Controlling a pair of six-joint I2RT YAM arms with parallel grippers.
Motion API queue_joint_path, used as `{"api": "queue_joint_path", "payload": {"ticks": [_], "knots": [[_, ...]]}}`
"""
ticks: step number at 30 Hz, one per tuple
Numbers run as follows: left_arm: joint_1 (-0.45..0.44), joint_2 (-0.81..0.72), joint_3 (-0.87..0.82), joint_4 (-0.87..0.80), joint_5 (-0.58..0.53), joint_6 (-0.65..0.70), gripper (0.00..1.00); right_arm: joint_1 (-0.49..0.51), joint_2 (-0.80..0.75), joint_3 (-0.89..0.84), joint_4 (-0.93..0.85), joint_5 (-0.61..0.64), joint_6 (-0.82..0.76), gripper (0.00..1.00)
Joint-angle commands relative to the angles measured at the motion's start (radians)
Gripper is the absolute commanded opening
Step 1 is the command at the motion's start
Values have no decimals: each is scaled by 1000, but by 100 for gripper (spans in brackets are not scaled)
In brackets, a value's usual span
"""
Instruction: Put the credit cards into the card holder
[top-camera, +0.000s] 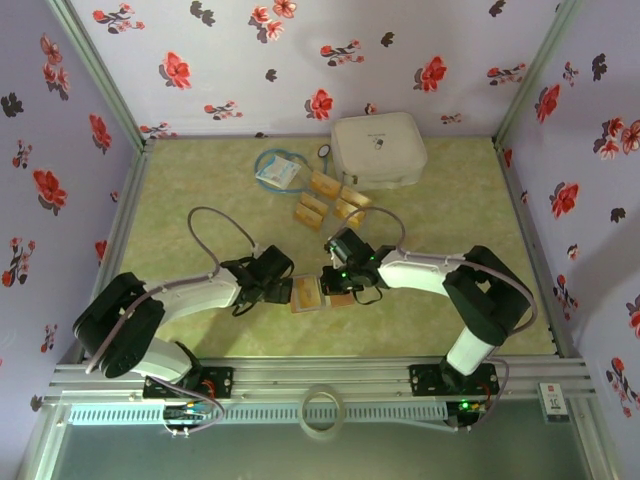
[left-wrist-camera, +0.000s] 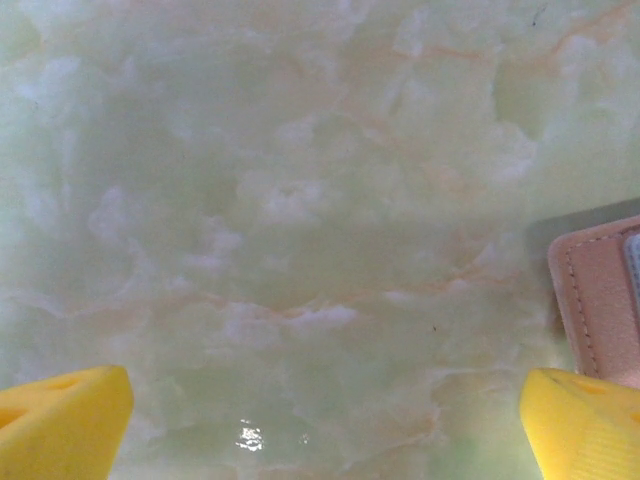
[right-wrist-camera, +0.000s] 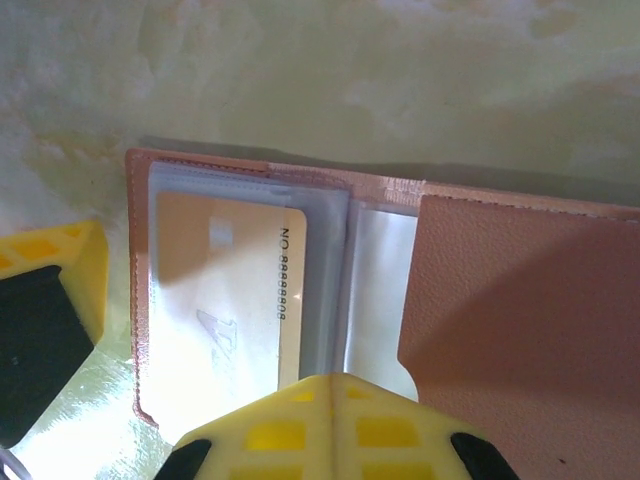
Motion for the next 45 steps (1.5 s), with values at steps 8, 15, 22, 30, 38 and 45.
{"api": "queue_joint_path", "payload": {"ticks": [8, 15, 22, 30, 38, 45], "knots": [[-18, 54, 13, 7, 9, -13, 100, 36, 53, 35, 10, -2, 17, 0], [-23, 58, 24, 8, 9, -10, 100, 40, 29, 44, -7, 5, 12, 0], [-21, 1, 27, -20, -22, -11, 100, 33, -76, 46, -124, 86, -29, 31], [-11, -107, 40, -71, -89, -9, 100, -8, -223, 62, -281, 216, -85, 99], [11, -189, 70, -115, -147, -34, 100, -23, -425, 29, -356, 644, -70, 99], [16, -261, 41, -27, -34, -58, 100, -89, -488, -41, -323, 472, -106, 99]]}}
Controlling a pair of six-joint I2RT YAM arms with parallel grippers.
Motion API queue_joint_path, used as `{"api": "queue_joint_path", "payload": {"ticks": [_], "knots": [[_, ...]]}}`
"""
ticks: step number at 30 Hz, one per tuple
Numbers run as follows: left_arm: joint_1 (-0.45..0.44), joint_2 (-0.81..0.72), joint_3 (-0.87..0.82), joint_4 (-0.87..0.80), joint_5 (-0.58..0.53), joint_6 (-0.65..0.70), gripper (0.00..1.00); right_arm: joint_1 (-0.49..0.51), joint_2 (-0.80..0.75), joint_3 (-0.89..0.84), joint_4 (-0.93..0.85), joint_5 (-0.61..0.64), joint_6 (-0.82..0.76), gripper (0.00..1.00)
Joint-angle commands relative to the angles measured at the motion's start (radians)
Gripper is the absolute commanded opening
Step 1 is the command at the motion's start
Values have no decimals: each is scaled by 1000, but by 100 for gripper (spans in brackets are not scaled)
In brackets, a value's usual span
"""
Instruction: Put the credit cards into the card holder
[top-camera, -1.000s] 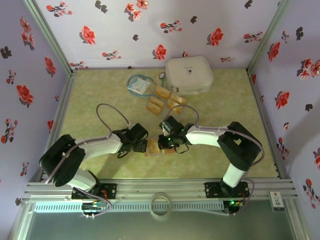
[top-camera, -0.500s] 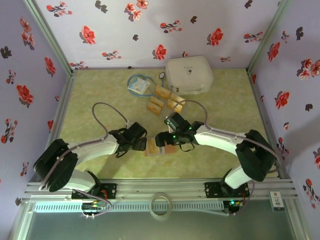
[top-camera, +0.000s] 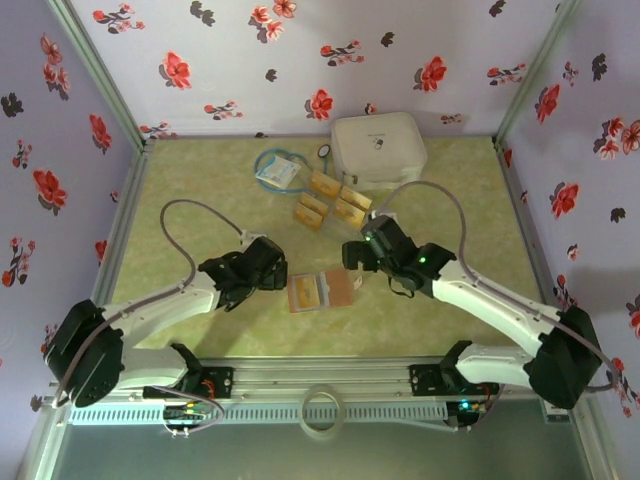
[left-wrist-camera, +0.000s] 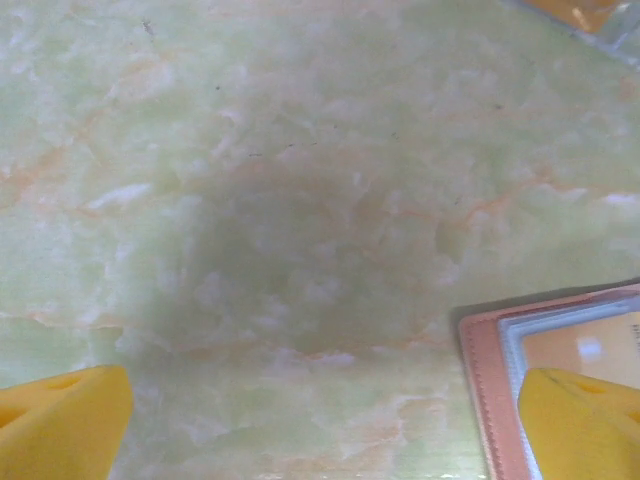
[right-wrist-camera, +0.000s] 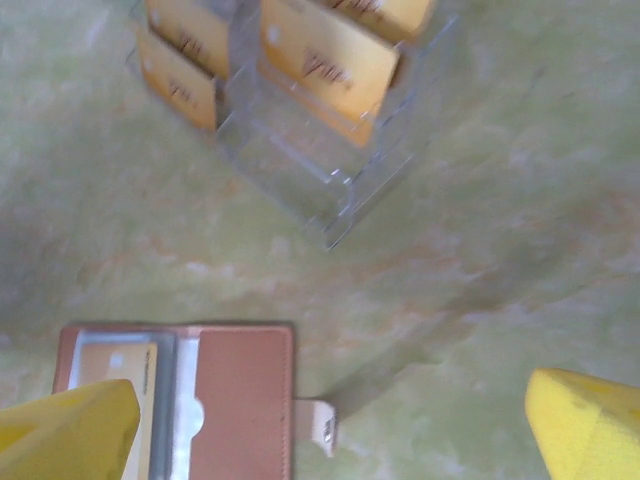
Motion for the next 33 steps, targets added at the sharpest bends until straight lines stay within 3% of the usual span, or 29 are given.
{"api": "queue_joint_path", "payload": {"ticks": [1, 5, 12, 24, 29, 33], "knots": [[8, -41, -17, 67, 73, -41, 100, -18, 2, -66, 16, -88, -25, 99], [24, -47, -61, 176, 198, -71, 100, -19, 39, -124, 89, -166, 1, 91], [38, -1, -107, 297, 313, -108, 100, -19, 107, -177, 193, -205, 29, 73], [39, 78, -122, 375, 359, -132, 100, -39, 205, -172, 258, -229, 20, 41], [39, 104, -123, 398, 372, -135, 100, -47, 234, -174, 272, -242, 14, 14], [39, 129, -123, 419, 385, -140, 100, -48, 239, -179, 281, -254, 13, 3]]}}
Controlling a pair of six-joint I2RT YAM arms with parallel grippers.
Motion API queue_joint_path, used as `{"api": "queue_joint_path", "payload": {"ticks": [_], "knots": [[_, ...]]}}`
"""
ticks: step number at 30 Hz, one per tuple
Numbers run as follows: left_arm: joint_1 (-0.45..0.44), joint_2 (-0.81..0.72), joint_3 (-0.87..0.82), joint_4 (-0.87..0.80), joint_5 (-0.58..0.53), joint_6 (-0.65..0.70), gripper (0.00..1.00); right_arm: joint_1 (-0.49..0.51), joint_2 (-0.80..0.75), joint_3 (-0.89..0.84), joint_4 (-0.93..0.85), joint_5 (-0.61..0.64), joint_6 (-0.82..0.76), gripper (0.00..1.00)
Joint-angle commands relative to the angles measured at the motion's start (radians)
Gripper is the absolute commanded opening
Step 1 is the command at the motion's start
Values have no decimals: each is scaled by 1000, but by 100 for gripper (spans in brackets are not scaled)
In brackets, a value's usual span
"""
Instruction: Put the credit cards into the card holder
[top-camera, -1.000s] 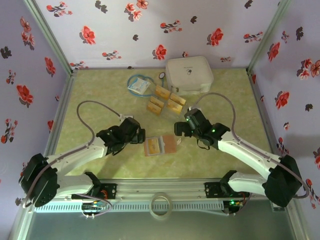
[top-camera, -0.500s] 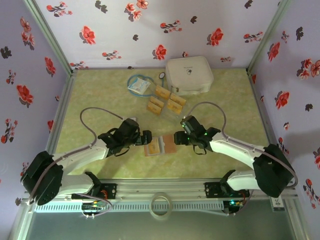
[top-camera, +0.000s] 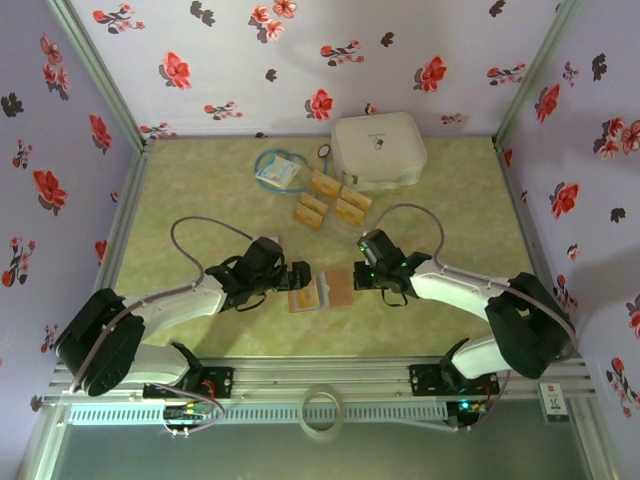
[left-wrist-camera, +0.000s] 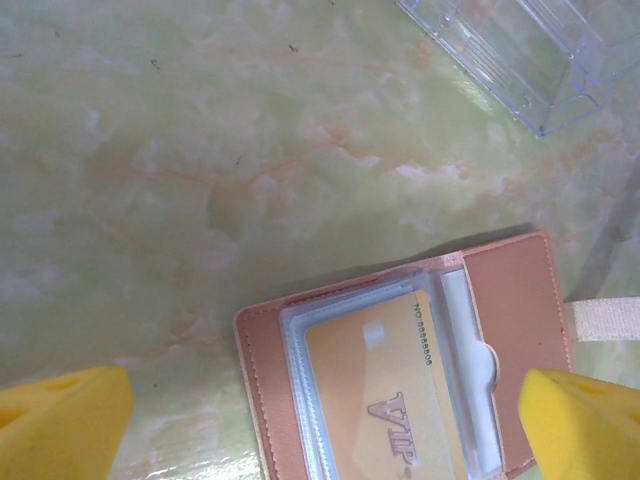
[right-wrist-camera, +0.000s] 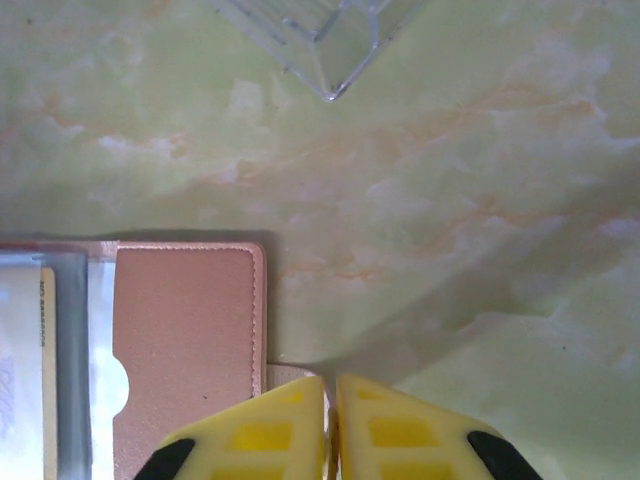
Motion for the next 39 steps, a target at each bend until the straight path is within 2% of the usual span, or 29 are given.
{"api": "queue_joint_path", "payload": {"ticks": [1, 5, 22, 33, 39], "knots": [[6, 27, -6, 41, 27, -19, 100, -5, 5, -13, 21, -13, -2, 3], [3, 50, -7, 65, 40, -25, 100, -5, -3, -21, 22, -19, 0, 0], [-24, 173, 32, 125, 66, -41, 100, -5, -17, -49, 44, -40, 22, 0], [-27, 173, 74, 115, 84, -28, 100, -5, -8, -56, 64, -55, 37, 0], [-27, 112, 80, 94, 83, -31, 100, -6, 0, -58, 79, -60, 43, 0]]}}
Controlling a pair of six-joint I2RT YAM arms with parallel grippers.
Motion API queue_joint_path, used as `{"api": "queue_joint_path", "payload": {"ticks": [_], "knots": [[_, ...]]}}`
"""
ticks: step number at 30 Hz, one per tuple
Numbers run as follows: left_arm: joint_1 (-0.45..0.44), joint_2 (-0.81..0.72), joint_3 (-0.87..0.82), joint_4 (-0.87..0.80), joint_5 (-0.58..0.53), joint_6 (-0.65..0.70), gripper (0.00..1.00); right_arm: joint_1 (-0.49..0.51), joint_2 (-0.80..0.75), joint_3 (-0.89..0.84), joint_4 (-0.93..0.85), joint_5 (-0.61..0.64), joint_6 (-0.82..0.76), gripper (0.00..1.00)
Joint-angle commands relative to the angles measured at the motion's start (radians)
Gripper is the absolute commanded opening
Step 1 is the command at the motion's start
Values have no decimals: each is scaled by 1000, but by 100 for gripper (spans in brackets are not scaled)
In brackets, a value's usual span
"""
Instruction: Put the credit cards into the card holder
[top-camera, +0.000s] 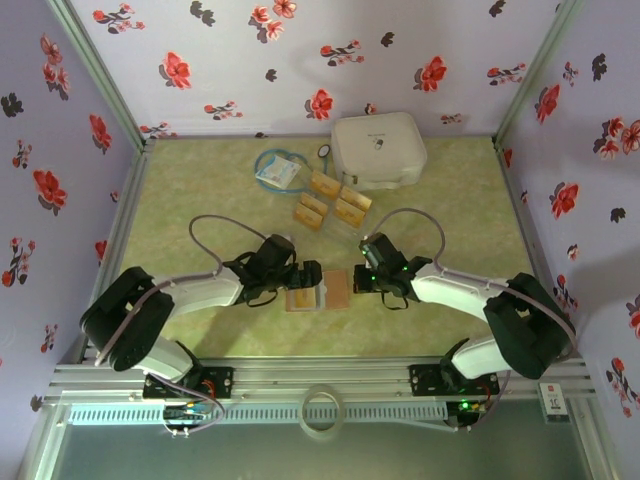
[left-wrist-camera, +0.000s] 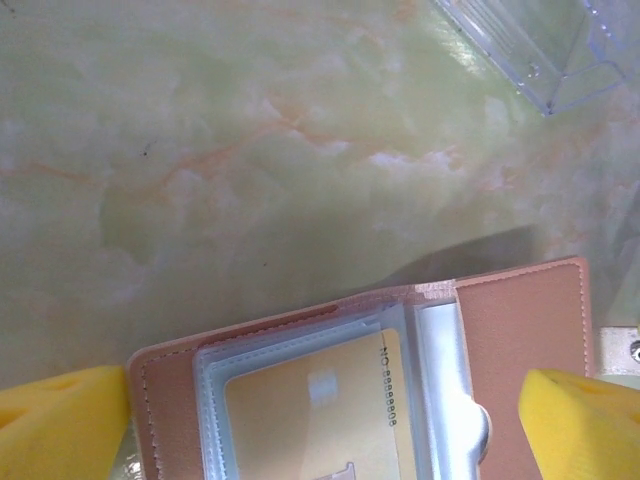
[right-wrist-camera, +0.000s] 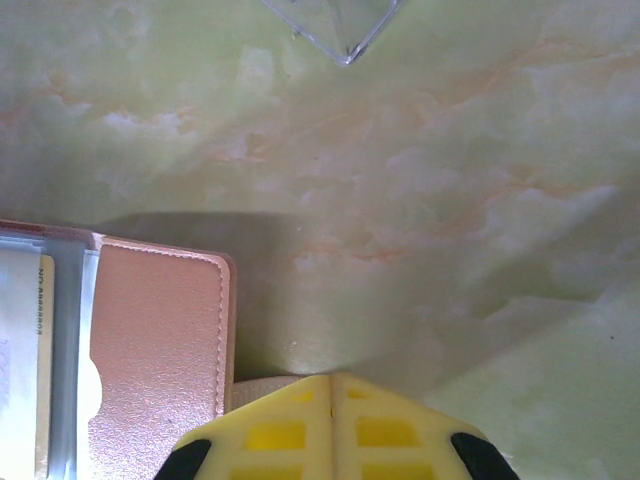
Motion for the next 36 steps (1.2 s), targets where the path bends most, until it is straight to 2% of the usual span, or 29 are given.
{"api": "queue_joint_path", "payload": {"ticks": [1, 9, 20, 21, 25, 27, 36], "knots": [[-10, -65, 26, -3, 21, -9, 100, -4, 4, -11, 23, -15, 17, 0], [-44, -119, 50, 40, 21, -45, 100, -4, 11, -6, 33, -22, 19, 0], [-130, 50, 115, 217, 7, -129, 100, -11, -9, -11, 35, -25, 19, 0], [-133, 66, 111, 238, 8, -142, 100, -14, -17, -15, 32, -25, 19, 2], [-142, 112, 93, 304, -15, -185, 100, -25, -63, -29, 3, -10, 11, 26], [-146, 132, 84, 331, -22, -201, 100, -35, -89, -38, -13, -5, 7, 32], [-161, 212, 62, 367, -63, -260, 100, -78, -223, -54, -107, 11, -8, 36]]}}
